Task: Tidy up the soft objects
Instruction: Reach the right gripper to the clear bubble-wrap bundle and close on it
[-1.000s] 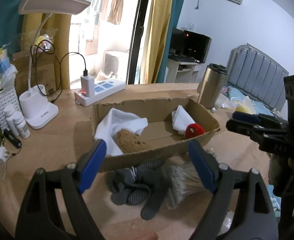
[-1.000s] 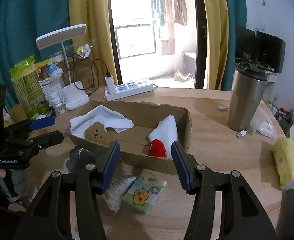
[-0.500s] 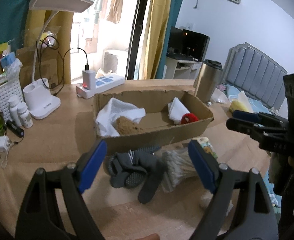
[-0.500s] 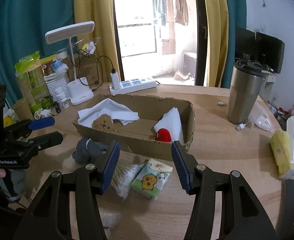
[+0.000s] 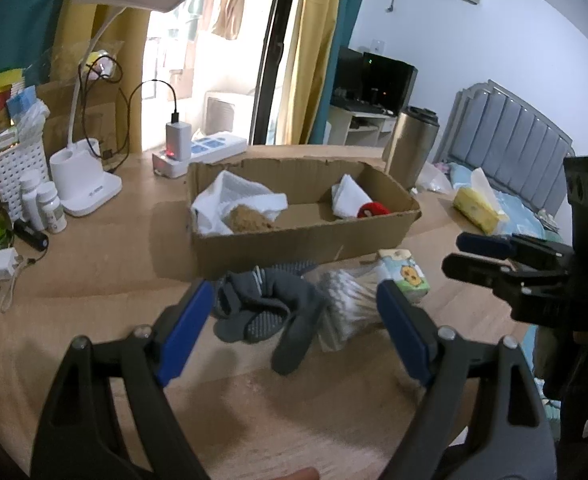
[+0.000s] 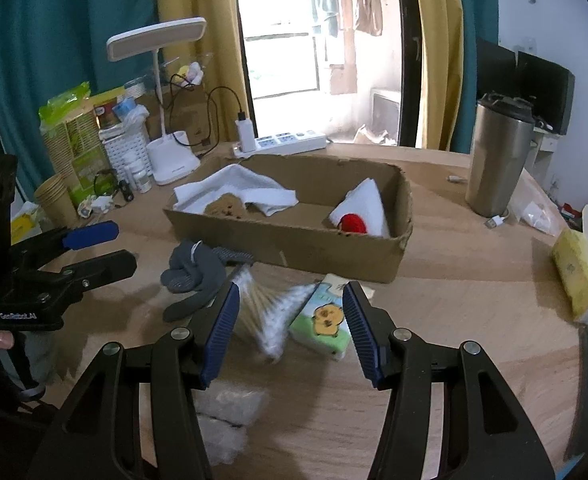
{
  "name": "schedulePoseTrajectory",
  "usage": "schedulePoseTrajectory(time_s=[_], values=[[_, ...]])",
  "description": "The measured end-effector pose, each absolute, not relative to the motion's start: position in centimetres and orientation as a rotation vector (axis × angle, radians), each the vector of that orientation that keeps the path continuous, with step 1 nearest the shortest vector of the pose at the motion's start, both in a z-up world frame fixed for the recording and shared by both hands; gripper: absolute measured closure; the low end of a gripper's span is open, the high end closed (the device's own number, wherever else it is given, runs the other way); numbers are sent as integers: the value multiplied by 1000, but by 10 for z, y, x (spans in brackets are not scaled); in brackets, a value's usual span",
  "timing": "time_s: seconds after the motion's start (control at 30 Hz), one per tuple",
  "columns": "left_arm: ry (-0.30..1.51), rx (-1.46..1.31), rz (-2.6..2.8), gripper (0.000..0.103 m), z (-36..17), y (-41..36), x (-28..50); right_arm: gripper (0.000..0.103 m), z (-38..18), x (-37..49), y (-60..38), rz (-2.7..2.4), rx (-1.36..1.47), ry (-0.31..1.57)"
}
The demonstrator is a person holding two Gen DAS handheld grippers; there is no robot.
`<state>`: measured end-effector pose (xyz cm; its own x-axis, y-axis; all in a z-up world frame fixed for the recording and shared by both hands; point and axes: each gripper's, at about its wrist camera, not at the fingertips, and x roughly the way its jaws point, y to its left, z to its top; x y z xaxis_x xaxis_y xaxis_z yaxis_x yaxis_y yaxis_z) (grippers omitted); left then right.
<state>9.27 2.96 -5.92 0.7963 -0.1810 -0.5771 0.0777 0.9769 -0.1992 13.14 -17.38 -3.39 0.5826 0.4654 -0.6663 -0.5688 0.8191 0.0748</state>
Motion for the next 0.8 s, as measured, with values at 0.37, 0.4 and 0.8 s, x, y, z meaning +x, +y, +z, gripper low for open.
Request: schedulePoseTrajectory(time_s=[0.37, 0.4, 0.8], values=[[641, -171, -145, 18, -70, 25, 67, 46, -45, 102, -164, 635, -165, 753], [642, -170, -145, 18, -71, 24, 63, 46, -47, 99, -163, 639, -166, 757], [653, -165, -149, 18, -77, 17, 44, 46, -70, 73, -159, 653, -181, 812]])
